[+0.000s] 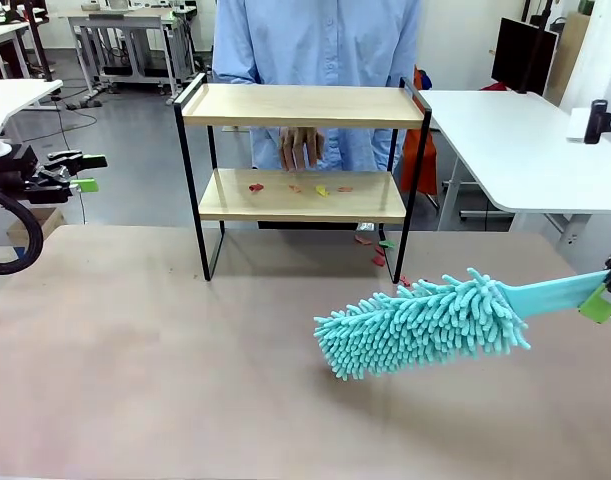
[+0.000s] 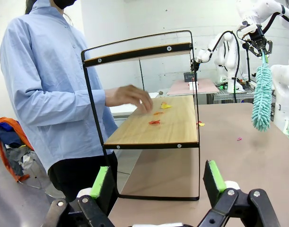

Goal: Clean the shelf.
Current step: Clean the specific section of the Shelf indicated by the human with the Duster.

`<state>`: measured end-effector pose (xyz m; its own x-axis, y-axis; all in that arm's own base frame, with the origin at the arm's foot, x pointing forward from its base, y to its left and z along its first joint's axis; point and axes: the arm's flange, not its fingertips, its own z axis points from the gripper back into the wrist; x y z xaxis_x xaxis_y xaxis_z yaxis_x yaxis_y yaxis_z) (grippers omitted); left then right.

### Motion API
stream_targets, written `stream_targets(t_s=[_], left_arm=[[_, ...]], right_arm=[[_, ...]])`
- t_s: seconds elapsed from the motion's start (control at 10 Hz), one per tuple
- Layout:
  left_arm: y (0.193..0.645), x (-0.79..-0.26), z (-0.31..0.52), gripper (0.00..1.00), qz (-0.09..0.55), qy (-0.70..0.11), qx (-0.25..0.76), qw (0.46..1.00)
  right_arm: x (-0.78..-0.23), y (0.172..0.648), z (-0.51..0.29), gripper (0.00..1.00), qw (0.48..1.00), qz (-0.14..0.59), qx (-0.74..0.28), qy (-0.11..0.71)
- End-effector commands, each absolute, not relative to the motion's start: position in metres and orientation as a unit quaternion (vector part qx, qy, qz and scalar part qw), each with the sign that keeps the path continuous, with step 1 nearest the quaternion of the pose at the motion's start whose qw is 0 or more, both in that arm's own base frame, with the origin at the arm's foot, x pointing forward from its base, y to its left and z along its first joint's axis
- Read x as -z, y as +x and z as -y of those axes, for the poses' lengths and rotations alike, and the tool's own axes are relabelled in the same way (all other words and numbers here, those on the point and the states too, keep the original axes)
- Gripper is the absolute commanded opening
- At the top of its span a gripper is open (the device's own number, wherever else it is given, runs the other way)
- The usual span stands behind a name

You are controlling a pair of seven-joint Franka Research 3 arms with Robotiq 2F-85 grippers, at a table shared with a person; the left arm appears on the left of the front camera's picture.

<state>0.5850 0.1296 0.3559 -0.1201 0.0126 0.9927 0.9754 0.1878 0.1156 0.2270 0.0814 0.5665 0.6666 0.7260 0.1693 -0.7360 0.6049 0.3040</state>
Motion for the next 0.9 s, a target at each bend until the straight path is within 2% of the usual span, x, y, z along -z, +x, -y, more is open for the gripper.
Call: stream_targets(t_s=[0.0, 0.8], left_arm=[[0.5846, -0.3585, -0.1299, 1.0, 0.581, -0.424, 0.476, 0.506], [0.5846, -0.3585, -0.1299, 1.0, 0.581, -0.424, 0.476, 0.506]], right_arm=[[-0.5693, 0.2284, -0.0807, 0.12, 0.896, 0.017, -0.407, 0.179], [-0.5693, 0.2284, -0.0807, 0.12, 0.896, 0.017, -0.407, 0.179]])
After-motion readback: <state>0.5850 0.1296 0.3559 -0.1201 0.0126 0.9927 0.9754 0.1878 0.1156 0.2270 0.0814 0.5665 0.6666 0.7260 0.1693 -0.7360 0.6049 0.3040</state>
